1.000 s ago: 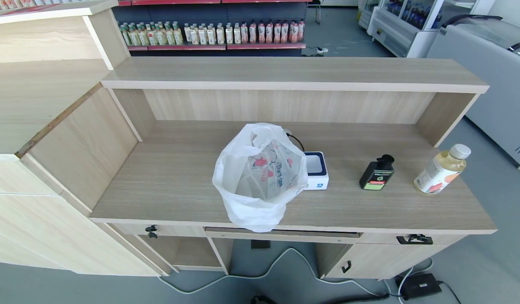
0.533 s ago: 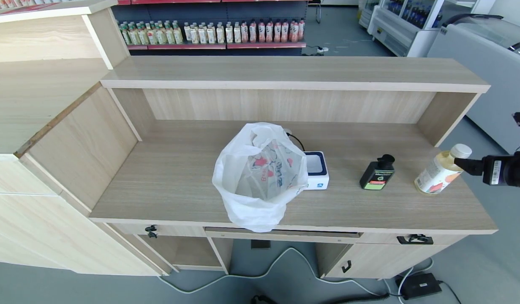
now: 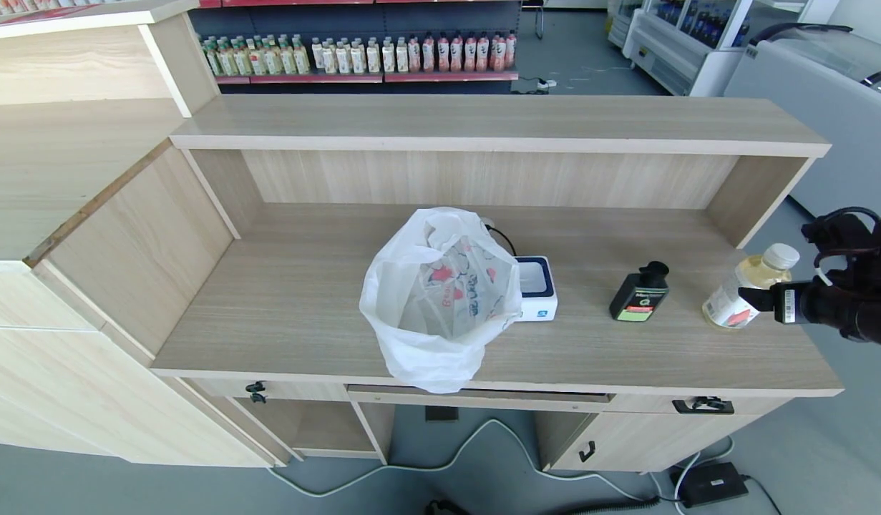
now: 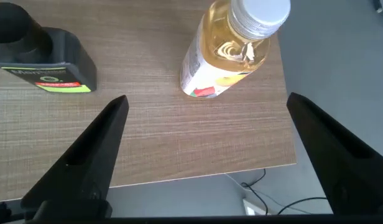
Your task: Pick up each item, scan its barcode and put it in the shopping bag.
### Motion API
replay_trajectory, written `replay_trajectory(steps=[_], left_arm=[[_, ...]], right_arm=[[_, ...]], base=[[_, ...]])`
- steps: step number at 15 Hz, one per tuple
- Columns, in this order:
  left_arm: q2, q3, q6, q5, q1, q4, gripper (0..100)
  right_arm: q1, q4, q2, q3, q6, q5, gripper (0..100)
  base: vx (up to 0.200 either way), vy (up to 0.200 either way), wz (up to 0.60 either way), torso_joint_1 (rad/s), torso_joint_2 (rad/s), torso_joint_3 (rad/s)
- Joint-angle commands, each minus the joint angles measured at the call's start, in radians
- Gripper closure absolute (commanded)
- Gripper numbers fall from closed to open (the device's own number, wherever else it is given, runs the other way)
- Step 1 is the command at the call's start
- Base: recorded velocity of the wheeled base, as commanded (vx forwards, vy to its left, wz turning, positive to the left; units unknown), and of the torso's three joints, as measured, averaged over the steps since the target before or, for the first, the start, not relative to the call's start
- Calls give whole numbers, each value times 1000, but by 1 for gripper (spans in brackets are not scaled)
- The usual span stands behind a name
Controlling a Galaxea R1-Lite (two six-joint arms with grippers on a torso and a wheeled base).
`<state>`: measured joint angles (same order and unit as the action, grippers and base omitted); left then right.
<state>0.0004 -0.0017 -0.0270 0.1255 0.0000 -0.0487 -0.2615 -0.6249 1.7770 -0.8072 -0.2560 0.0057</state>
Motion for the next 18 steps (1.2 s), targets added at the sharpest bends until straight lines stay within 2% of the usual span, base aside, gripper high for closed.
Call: replay_trajectory(steps=[1, 4, 9, 18], left_arm=[[0, 0, -1, 0, 0, 0, 0], [0, 0, -1, 0, 0, 0, 0], [0, 0, -1, 0, 0, 0, 0], [0, 0, -1, 0, 0, 0, 0]], right_arm=[[-5, -12, 108, -3, -9, 7, 0], [-2, -91, 197, -20, -19, 79, 0], [16, -161, 286, -89, -78, 292, 0], [102, -205, 363, -191, -82, 362, 0]], base=[[0, 0, 0, 0, 0, 0], [0, 0, 0, 0, 0, 0], [0, 0, 0, 0, 0, 0], [0, 0, 0, 0, 0, 0]])
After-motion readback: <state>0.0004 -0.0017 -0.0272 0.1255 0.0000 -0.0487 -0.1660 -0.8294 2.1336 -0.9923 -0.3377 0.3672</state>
